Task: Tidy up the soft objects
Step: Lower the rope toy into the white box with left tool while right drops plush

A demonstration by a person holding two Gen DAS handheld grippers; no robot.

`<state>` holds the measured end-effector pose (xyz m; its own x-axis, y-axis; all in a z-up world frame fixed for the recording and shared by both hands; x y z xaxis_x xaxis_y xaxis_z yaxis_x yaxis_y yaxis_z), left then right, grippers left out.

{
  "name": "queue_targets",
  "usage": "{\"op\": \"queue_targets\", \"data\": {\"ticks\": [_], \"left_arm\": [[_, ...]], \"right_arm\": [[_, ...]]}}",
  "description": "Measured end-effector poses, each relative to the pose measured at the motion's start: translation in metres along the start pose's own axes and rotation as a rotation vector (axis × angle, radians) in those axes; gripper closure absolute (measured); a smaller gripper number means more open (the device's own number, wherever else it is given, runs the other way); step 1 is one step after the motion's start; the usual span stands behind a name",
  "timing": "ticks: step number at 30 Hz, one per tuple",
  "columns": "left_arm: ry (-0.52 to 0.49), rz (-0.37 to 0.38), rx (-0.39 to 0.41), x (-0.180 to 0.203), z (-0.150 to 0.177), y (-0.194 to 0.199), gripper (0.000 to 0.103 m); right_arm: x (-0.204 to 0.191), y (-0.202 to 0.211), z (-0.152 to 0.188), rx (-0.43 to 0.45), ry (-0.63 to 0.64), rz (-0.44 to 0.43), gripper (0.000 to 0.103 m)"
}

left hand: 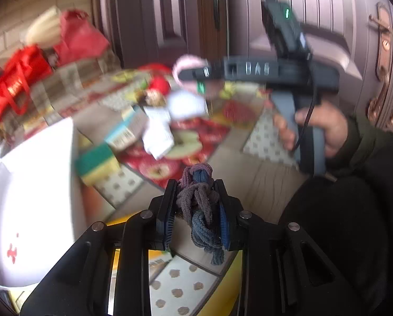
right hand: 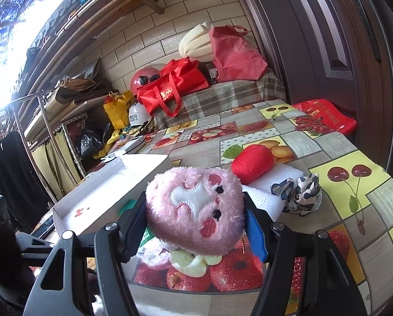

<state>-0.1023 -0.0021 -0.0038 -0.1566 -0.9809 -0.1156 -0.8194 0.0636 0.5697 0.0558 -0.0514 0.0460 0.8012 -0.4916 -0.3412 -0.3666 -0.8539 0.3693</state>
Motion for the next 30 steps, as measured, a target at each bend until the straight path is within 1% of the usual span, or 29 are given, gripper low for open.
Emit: {"op": "queue_targets", "data": {"ticks": [2, 3, 5, 8, 13, 17, 20, 26, 29, 30], "left_arm": [[0.026, -0.03, 0.091, -0.009, -0.005, 0.017, 0.076], [0.045, -0.057, 0.122, -0.015, -0.007, 0.023, 0.076], [0.076, -0.138, 0.15, -0.032, -0.008, 0.03, 0.076], [0.127, -0.241, 0.186, -0.057, -0.008, 0.039, 0.076], [0.245, -0.363, 0.219, -0.104, 0.001, 0.044, 0.076], [0.306, -0.436, 0.221, -0.128, 0.013, 0.053, 0.076], [0.325, -0.492, 0.214, -0.143, 0.019, 0.056, 0.076], [0.375, -0.582, 0.18, -0.184, 0.039, 0.062, 0.076], [0.446, -0.585, 0.169, -0.203, 0.049, 0.063, 0.076], [0.455, -0.592, 0.17, -0.207, 0.051, 0.065, 0.076]], "right_arm": [[-0.002, 0.003, 0.0, 0.019, 0.007, 0.003, 0.036], [-0.004, 0.006, -0.001, 0.033, 0.014, 0.004, 0.036], [-0.008, 0.008, -0.003, 0.057, 0.027, 0.007, 0.036], [-0.015, 0.006, -0.007, 0.081, 0.058, 0.03, 0.036], [-0.019, 0.0, -0.013, 0.103, 0.092, 0.065, 0.037], [-0.024, -0.005, -0.015, 0.112, 0.133, 0.092, 0.036], [-0.032, -0.011, -0.015, 0.113, 0.173, 0.109, 0.036], [-0.047, -0.033, -0.013, 0.081, 0.234, 0.105, 0.037], [-0.054, -0.047, -0.012, 0.055, 0.24, 0.096, 0.037], [-0.056, -0.051, -0.011, 0.046, 0.244, 0.093, 0.037]]}}
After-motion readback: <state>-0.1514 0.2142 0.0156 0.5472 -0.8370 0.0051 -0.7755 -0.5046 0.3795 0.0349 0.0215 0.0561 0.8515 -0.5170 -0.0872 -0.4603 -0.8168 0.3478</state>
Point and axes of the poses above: each gripper's, at about its wrist camera, not at the fingertips, and y roughly against the way its jaws point, x to its right, z to its underside, the point moved 8 cm from there along -y, roughly the way its jaws point, and after that the axes turned 4 degrees about -y, right-handed, at the moved point
